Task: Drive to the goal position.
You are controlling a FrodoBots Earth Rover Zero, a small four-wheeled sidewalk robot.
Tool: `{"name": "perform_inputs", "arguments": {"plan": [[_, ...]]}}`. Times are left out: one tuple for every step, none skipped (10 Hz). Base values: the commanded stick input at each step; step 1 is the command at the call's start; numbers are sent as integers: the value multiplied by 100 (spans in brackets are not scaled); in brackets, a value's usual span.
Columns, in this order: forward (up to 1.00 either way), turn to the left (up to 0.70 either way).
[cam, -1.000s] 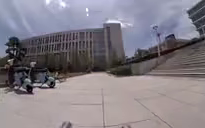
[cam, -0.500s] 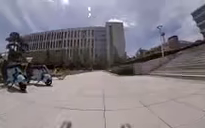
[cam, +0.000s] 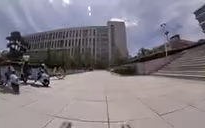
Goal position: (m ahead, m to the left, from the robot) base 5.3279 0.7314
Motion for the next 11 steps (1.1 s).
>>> {"name": "perform_inputs", "arguments": {"plan": [[70, 0], [70, 0], [70, 0], [70, 0], [70, 0], [70, 0], [70, -2], [70, -1], [70, -1], [70, -2], [70, -2]]}}
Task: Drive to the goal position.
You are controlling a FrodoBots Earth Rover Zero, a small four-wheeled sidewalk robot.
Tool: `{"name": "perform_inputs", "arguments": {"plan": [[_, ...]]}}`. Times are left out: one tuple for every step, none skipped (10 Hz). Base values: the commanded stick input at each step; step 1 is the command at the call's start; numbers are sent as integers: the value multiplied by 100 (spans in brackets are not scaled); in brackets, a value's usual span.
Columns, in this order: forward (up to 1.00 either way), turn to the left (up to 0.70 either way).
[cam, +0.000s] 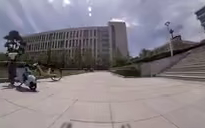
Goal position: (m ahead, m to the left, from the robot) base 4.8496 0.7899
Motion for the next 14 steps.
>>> {"name": "perform_inputs", "arguments": {"plan": [[70, -2], [70, -2], [70, -2], [70, -24], [70, -26], [70, -16], [70, -3], [70, 0], [70, 0], [70, 0], [70, -1], [70, -7], [70, -17], [70, -7]]}}
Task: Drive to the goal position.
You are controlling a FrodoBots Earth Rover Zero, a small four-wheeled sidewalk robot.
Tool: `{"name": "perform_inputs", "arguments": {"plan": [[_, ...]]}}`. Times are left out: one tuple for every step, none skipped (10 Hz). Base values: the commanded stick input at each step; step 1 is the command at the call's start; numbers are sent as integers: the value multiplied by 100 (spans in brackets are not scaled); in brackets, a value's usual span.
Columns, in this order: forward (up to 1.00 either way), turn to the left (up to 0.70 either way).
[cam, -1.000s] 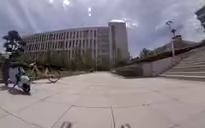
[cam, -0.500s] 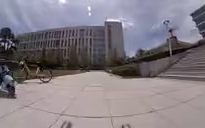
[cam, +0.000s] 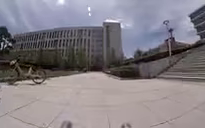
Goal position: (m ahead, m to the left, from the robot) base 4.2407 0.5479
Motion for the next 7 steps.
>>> {"name": "perform_inputs", "arguments": {"plan": [[70, 0], [70, 0], [70, 0], [70, 0], [70, 0], [70, 0], [70, 0]]}}
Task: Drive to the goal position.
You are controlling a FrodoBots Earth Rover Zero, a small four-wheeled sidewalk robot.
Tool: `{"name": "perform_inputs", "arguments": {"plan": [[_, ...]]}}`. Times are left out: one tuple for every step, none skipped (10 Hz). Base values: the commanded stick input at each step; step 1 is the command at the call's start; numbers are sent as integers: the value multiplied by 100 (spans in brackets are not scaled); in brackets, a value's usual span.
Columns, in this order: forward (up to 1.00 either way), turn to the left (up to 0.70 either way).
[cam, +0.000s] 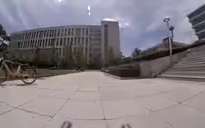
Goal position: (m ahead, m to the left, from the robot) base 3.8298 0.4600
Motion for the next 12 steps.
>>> {"name": "perform_inputs", "arguments": {"plan": [[70, 0], [70, 0], [70, 0], [70, 0], [70, 0], [70, 0], [70, 0], [70, 0], [70, 0], [70, 0], [70, 0], [70, 0]]}}
